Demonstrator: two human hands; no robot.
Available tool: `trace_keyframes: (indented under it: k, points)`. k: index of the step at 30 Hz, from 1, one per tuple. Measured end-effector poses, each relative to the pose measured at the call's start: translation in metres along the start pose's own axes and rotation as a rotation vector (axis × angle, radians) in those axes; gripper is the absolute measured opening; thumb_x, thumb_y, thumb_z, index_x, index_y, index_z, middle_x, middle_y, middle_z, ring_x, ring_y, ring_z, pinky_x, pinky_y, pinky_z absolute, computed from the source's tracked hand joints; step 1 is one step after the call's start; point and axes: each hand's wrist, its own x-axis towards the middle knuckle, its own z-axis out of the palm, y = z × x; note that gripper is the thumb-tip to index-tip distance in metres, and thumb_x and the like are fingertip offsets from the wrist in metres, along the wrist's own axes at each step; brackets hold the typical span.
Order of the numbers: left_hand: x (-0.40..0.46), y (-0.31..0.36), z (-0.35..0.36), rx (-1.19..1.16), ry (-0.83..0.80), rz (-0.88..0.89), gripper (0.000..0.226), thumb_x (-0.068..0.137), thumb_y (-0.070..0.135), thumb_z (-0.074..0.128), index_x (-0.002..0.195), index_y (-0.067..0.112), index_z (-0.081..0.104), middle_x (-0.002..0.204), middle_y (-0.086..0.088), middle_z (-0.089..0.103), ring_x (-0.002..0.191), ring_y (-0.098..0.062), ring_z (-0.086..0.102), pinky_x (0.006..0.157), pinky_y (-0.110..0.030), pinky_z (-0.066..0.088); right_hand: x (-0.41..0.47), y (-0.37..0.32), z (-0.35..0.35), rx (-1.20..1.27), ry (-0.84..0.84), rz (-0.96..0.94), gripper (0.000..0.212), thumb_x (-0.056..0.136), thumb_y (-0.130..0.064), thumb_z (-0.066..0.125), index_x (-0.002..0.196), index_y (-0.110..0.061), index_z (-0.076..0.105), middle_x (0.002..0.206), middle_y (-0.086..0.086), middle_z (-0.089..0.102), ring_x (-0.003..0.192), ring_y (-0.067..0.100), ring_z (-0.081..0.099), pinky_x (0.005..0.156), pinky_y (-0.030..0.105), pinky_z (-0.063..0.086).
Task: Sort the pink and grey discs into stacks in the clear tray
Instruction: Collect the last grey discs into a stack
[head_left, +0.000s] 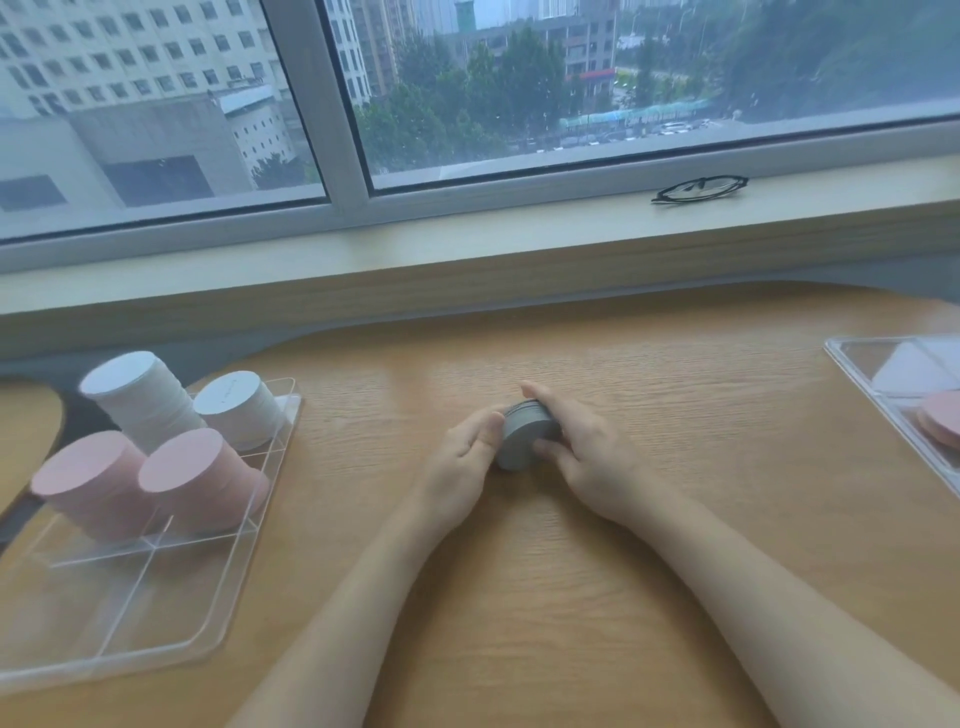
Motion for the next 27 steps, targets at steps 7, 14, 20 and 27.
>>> trace_keyframes:
  k: [7, 14, 20, 27]
  points:
    - [-0.007, -0.008, 0.01, 0.505, 0.029, -0.053, 0.078, 0.103, 0.044, 0.047, 0.16, 0.027, -0.002, 0.161, 0.003, 0.029, 0.147, -0.015, 0.023, 0.122, -0.036, 0.016, -0.001, -0.004, 0.005, -0.019, -0.1, -0.008, 0.068, 0.1, -0.016, 0.05, 0.157, -0.027, 0.013, 0.15, 0.0, 0.038, 0.136, 0.015, 0.037, 0.114, 0.031, 0.03]
    - [-0.005, -0.014, 0.014, 0.605, 0.178, 0.048, 0.067, 0.101, 0.026, 0.055, 0.159, 0.016, 0.022, 0.151, -0.004, 0.045, 0.135, -0.025, 0.04, 0.114, -0.04, 0.03, -0.002, -0.003, 0.006, -0.002, -0.081, 0.001, 0.07, 0.1, -0.01, 0.051, 0.157, -0.024, 0.014, 0.152, 0.002, 0.037, 0.138, 0.013, 0.034, 0.114, 0.023, 0.025]
    - [-0.009, -0.012, 0.017, 0.631, 0.188, 0.059, 0.069, 0.103, 0.027, 0.053, 0.16, 0.013, 0.017, 0.156, -0.005, 0.04, 0.139, -0.022, 0.038, 0.115, -0.035, 0.031, -0.002, -0.004, 0.009, -0.094, -0.069, -0.03, 0.068, 0.099, -0.014, 0.049, 0.157, -0.023, 0.014, 0.158, 0.0, 0.031, 0.141, 0.02, 0.035, 0.115, 0.035, 0.03]
    - [-0.015, -0.007, 0.014, 0.55, 0.201, 0.059, 0.054, 0.102, 0.024, 0.054, 0.153, 0.018, 0.036, 0.138, -0.005, 0.056, 0.126, -0.021, 0.05, 0.098, -0.019, 0.032, -0.006, -0.002, 0.011, -0.003, -0.008, 0.019, 0.072, 0.098, -0.011, 0.053, 0.157, -0.016, 0.013, 0.159, 0.001, 0.032, 0.146, 0.015, 0.027, 0.12, 0.031, 0.023]
